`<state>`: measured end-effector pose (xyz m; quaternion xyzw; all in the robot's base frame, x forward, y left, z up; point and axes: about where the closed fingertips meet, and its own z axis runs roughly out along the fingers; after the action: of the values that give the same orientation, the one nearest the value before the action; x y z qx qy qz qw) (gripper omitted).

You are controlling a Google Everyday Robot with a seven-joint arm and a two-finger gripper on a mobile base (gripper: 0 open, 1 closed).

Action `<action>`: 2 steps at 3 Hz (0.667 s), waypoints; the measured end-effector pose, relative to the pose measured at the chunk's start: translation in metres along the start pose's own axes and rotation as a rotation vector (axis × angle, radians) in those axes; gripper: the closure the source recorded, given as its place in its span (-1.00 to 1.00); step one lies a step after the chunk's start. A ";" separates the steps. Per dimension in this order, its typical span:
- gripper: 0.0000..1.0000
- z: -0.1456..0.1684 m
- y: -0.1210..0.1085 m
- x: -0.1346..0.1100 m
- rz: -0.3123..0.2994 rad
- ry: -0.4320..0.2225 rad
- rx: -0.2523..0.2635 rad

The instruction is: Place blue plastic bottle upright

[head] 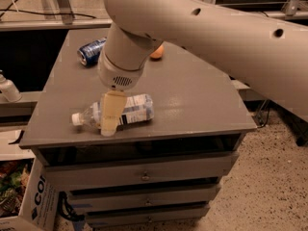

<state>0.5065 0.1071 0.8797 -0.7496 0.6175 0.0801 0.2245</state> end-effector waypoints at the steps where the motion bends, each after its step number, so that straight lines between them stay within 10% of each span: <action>1: -1.00 0.018 -0.003 -0.006 -0.022 0.025 -0.029; 2: -1.00 0.035 -0.002 -0.007 -0.040 0.060 -0.058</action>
Offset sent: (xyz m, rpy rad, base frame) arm 0.0104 0.0311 -0.0451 -0.1284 0.0427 0.0647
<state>0.5126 0.1291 0.8521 -0.7701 0.6061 0.0709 0.1857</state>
